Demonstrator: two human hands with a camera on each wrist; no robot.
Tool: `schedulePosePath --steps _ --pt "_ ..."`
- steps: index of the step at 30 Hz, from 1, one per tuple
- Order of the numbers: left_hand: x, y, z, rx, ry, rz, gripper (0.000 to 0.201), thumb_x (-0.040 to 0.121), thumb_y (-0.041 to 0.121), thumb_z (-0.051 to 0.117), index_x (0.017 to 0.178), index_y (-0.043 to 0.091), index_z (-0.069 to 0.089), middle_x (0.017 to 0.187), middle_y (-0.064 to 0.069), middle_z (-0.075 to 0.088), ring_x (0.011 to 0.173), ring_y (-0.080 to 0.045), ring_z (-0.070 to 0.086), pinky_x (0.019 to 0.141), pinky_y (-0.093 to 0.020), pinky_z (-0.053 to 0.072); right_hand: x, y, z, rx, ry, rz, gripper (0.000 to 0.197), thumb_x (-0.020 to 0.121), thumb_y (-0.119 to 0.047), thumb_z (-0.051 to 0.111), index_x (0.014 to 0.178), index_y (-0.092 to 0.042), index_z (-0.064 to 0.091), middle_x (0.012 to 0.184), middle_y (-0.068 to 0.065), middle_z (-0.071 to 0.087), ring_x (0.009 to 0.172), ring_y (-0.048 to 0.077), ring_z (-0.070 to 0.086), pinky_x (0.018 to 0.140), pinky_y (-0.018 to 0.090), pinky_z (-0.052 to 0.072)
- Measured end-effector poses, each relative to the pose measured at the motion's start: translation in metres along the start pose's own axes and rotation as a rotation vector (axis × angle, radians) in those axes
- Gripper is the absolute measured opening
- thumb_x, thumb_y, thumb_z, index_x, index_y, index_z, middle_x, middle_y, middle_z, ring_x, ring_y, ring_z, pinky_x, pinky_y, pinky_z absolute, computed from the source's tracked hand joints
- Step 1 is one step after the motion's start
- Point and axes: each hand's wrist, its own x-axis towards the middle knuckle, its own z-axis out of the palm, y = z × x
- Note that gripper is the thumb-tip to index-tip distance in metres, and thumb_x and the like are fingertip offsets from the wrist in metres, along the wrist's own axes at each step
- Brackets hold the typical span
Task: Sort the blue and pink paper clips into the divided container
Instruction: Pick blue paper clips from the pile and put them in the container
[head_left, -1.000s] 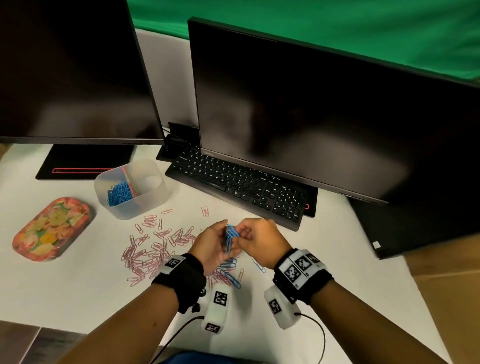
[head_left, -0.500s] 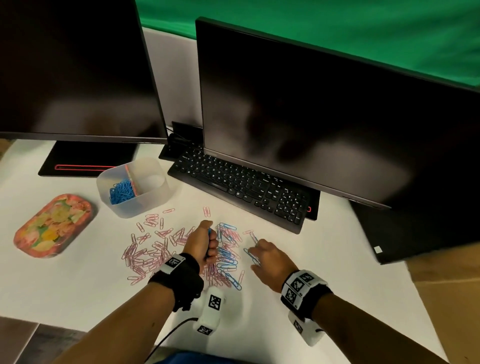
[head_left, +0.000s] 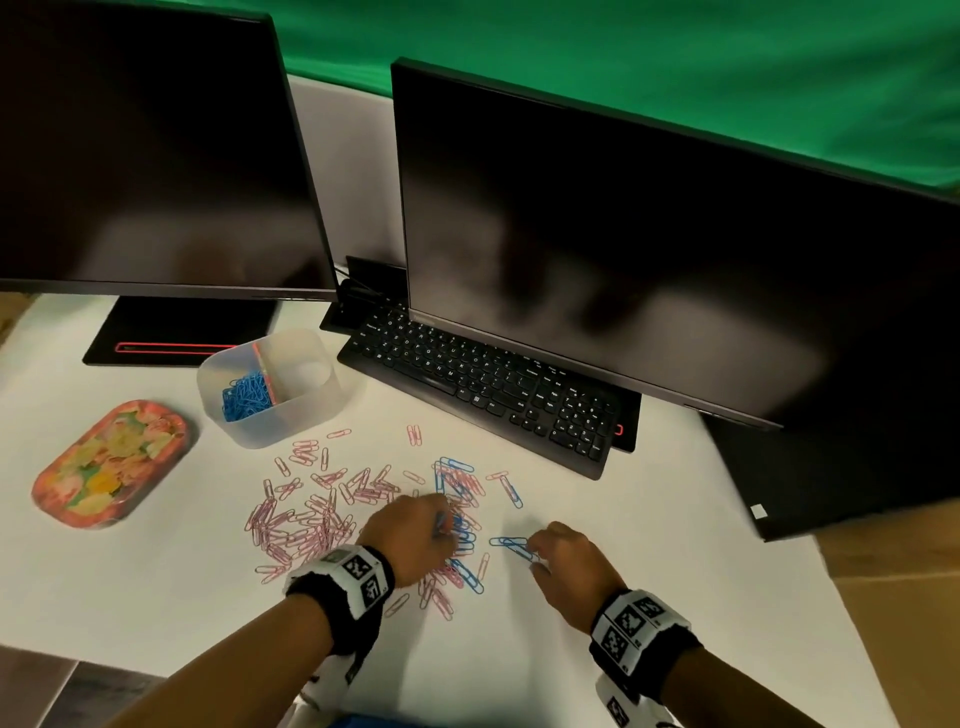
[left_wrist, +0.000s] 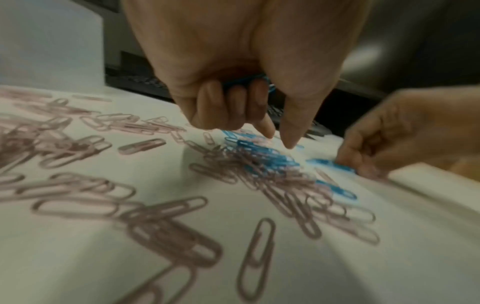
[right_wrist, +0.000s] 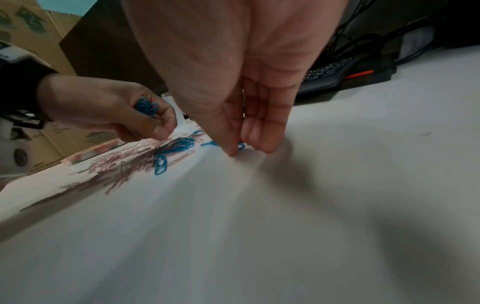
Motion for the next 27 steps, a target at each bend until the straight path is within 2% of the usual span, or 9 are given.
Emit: schedulePosePath --steps 2,4,6,9,12,15,19,23,27 --pt "-0.002 0.003 0.003 0.164 -0.026 0.044 0.016 0.084 0.037 0.059 0.097 0.027 0.060 0.091 0.005 0.067 0.082 -0.018 0.062 0.071 -0.029 0.050 0.004 -0.005 0.001 -0.010 0.010 -0.003 0.024 0.094 -0.021 0.050 0.113 -0.019 0.064 0.109 0.002 0.058 0.099 0.022 0.059 0.080 0.025 0.043" --pt "-0.001 0.006 0.005 0.239 -0.014 0.071 0.027 0.086 0.036 0.057 0.111 0.028 0.059 0.105 0.001 0.068 0.095 -0.021 0.063 0.078 -0.029 0.049 0.008 -0.009 0.001 -0.020 0.010 -0.026 0.023 0.094 -0.021 0.050 0.113 -0.019 0.063 0.110 0.003 0.058 0.101 0.022 0.058 0.080 0.024 0.042" --pt "0.001 0.006 0.006 0.262 -0.003 0.094 0.036 0.088 0.036 0.056 0.123 0.030 0.055 0.115 0.001 0.066 0.105 -0.022 0.062 0.085 -0.030 0.049 0.011 -0.012 0.000 -0.017 0.015 -0.060 0.028 0.093 -0.020 0.052 0.120 -0.019 0.059 0.118 0.001 0.054 0.107 0.021 0.056 0.085 0.025 0.044" --pt "0.004 0.005 0.006 0.291 0.000 0.123 0.041 0.090 0.033 0.054 0.130 0.031 0.051 0.117 0.000 0.065 0.107 -0.023 0.061 0.087 -0.030 0.049 0.017 -0.016 -0.006 -0.017 0.003 -0.115 0.043 0.093 -0.018 0.053 0.136 -0.020 0.048 0.132 -0.002 0.045 0.119 0.019 0.050 0.099 0.027 0.044" --pt "0.007 0.006 0.006 0.324 0.005 0.140 0.038 0.092 0.031 0.052 0.130 0.031 0.053 0.118 -0.001 0.065 0.107 -0.023 0.061 0.088 -0.031 0.049 0.025 -0.019 -0.010 -0.086 -0.053 -0.175 0.043 0.095 -0.019 0.051 0.138 -0.019 0.048 0.134 0.000 0.045 0.123 0.020 0.047 0.103 0.029 0.041" --pt "0.009 0.007 0.006 0.347 0.004 0.138 0.032 0.092 0.027 0.050 0.123 0.029 0.059 0.115 -0.001 0.067 0.102 -0.023 0.062 0.085 -0.032 0.051 0.029 -0.022 -0.014 -0.169 -0.101 -0.190 0.032 0.096 -0.020 0.048 0.125 -0.014 0.059 0.125 0.004 0.051 0.117 0.023 0.051 0.097 0.031 0.042" --pt "0.012 0.011 0.005 0.387 -0.033 0.126 0.017 0.091 0.020 0.049 0.100 0.020 0.064 0.101 -0.005 0.067 0.089 -0.026 0.063 0.075 -0.032 0.051 0.032 -0.026 -0.015 -0.211 -0.139 -0.127 0.024 0.096 -0.020 0.048 0.112 -0.009 0.063 0.118 0.009 0.055 0.107 0.027 0.056 0.089 0.035 0.047" --pt "0.018 0.012 0.005 0.391 -0.089 0.135 0.012 0.090 0.019 0.052 0.096 0.016 0.063 0.100 -0.006 0.067 0.089 -0.026 0.063 0.070 -0.029 0.046 0.032 -0.029 -0.014 -0.218 -0.173 -0.068 0.022 0.095 -0.017 0.049 0.108 -0.007 0.062 0.115 0.011 0.058 0.102 0.028 0.058 0.087 0.034 0.050" --pt "0.017 0.010 0.002 0.331 -0.077 0.172 0.012 0.091 0.022 0.050 0.093 0.016 0.060 0.094 -0.006 0.066 0.082 -0.023 0.059 0.065 -0.027 0.041 0.030 -0.030 -0.015 -0.176 -0.187 -0.048 0.018 0.094 -0.015 0.050 0.105 -0.008 0.062 0.109 0.012 0.062 0.097 0.027 0.060 0.082 0.033 0.051"
